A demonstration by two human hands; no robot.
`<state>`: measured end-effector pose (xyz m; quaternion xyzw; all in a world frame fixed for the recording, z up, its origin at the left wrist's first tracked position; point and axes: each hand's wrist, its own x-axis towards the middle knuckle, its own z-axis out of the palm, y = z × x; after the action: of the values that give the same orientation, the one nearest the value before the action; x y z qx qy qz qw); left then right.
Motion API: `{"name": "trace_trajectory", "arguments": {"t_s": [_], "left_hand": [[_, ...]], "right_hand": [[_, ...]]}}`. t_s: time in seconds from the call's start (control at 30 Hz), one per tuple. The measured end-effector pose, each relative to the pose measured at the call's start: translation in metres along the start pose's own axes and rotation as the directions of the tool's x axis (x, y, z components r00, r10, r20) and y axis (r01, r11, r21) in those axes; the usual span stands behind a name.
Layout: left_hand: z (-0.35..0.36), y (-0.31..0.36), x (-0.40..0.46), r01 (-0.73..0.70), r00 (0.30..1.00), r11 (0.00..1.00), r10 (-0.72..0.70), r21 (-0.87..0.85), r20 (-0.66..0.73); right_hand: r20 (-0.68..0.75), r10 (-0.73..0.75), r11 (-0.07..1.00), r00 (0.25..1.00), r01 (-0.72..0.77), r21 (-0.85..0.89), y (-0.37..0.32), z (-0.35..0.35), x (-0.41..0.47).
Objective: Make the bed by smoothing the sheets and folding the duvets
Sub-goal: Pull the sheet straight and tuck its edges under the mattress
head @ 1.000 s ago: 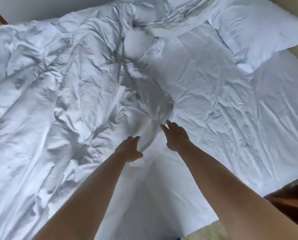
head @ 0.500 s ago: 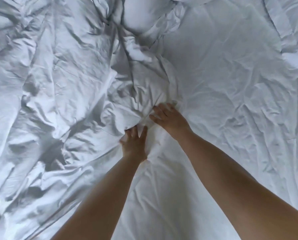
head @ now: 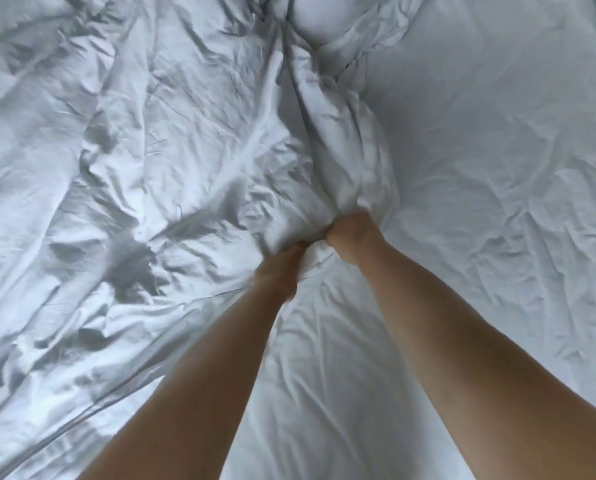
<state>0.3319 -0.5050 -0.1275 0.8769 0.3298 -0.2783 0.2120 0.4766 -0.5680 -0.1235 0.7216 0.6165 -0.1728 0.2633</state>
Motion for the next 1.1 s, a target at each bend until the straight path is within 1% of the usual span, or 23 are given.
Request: {"name": "trace_trajectory", "arguments": {"t_s": [0.1,0.17,0.2,0.3,0.43,0.5,0.63,0.77,0.87,1.0,1.1], "left_hand": [[-0.015,-0.008,-0.034,-0.028,0.998,0.998,0.031,-0.064,0.046],[-0.02,-0.005,-0.062,-0.073,0.995,0.995,0.077,-0.07,0.067],[-0.021,-0.003,-0.078,-0.086,0.994,0.995,0.09,-0.056,0.065],[-0.023,0.002,-0.13,-0.127,0.992,0.991,0.127,-0.035,0.004],[-0.014,0.018,-0.209,-0.225,0.974,0.974,0.225,0.006,-0.041],[-0.006,0.03,-0.247,-0.254,0.964,0.967,0.255,0.03,-0.078],[0.023,0.052,-0.319,-0.254,0.959,0.966,0.257,0.04,-0.115],[0.07,0.077,-0.393,-0.251,0.965,0.967,0.253,0.045,-0.07],[0.095,0.097,-0.43,-0.259,0.964,0.965,0.26,0.037,-0.046],[0.113,0.112,-0.467,-0.231,0.969,0.972,0.234,0.044,-0.077],[0.112,0.116,-0.491,-0.188,0.966,0.982,0.19,0.027,-0.173]], "right_hand": [[-0.059,-0.012,0.999,0.998,0.015,0.048,-0.006,-0.012,-0.042],[-0.056,0.028,0.994,0.998,-0.022,0.104,-0.011,-0.022,-0.075],[-0.044,0.057,0.986,0.997,-0.049,0.16,-0.014,-0.026,-0.091],[0.014,0.131,0.95,0.991,-0.13,0.284,-0.033,-0.042,-0.147],[0.044,0.167,0.946,0.985,-0.172,0.274,-0.064,-0.06,-0.244],[0.06,0.188,0.933,0.98,-0.197,0.3,-0.077,-0.067,-0.295],[0.083,0.227,0.906,0.97,-0.241,0.349,-0.114,-0.055,-0.388],[0.129,0.215,0.899,0.968,-0.248,0.361,-0.153,-0.023,-0.465],[0.137,0.222,0.896,0.965,-0.257,0.362,-0.165,-0.001,-0.508],[0.079,0.234,0.907,0.969,-0.247,0.342,-0.175,0.013,-0.545],[0.005,0.22,0.925,0.976,-0.21,0.315,-0.18,0.006,-0.559]]}}
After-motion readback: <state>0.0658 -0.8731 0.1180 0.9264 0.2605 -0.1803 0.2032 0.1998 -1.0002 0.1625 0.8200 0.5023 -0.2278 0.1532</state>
